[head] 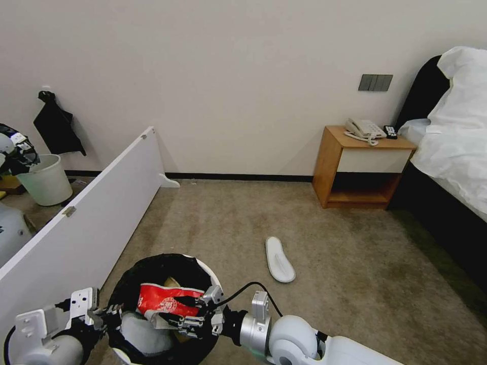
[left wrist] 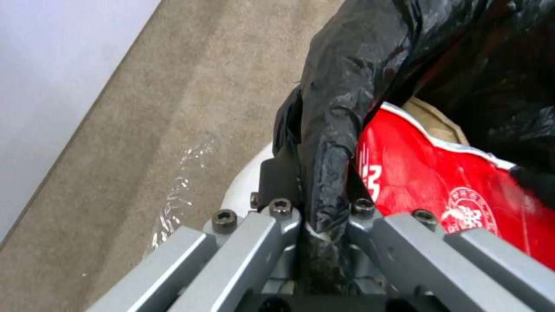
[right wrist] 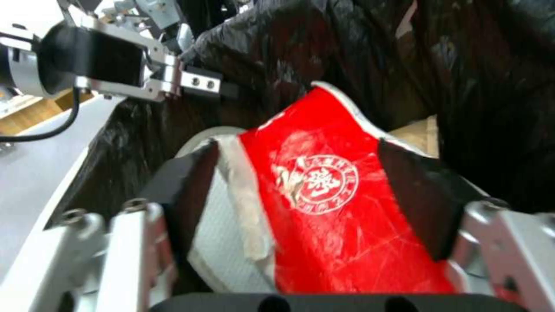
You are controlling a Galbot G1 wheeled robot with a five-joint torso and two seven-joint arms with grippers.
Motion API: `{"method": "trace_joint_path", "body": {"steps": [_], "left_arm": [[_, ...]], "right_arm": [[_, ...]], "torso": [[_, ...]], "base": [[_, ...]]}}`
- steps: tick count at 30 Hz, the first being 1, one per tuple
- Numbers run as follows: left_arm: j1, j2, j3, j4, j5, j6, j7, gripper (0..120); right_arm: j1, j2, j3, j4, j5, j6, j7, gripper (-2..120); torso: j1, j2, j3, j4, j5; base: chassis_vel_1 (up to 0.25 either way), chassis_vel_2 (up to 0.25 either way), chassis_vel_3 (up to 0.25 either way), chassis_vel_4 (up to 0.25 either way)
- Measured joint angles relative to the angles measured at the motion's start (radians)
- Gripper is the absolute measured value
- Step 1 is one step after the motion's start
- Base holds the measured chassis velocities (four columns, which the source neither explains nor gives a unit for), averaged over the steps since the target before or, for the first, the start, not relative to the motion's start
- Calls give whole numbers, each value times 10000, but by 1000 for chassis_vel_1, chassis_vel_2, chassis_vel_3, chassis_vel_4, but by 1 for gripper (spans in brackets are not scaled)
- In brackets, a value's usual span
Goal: Pick up the trash bin, then pick up the garbage from the floor and place it into the trash bin.
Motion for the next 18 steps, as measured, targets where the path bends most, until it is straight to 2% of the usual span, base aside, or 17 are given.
{"method": "trace_joint_path", "body": {"steps": [1, 3, 4, 7, 18], "left_arm": [[0, 0, 0, 0, 0, 0, 0, 2], [37, 32, -3, -1, -100, 0, -62, 2], [37, 32, -3, -1, -100, 0, -62, 2], [71, 101, -5, -1, -246, -3, -174, 2], [192, 290, 29, 100, -479, -4, -330, 1]], "right_arm": [[0, 0, 0, 0, 0, 0, 0, 77], [1, -46, 16, 59, -7, 85, -40, 88], [1, -46, 16, 59, -7, 85, -40, 88], [26, -98, 73, 197, -41, 278, -159, 99], [196, -66, 277, 652, -176, 1019, -548, 100]], "torso": [[0, 0, 0, 0, 0], [0, 0, 0, -1, 0], [0, 0, 0, -1, 0], [0, 0, 0, -1, 0], [0, 0, 0, 0, 0]], "base": [[0, 0, 0, 0], [0, 0, 0, 0], [0, 0, 0, 0], [0, 0, 0, 0], [0, 0, 0, 0]]}}
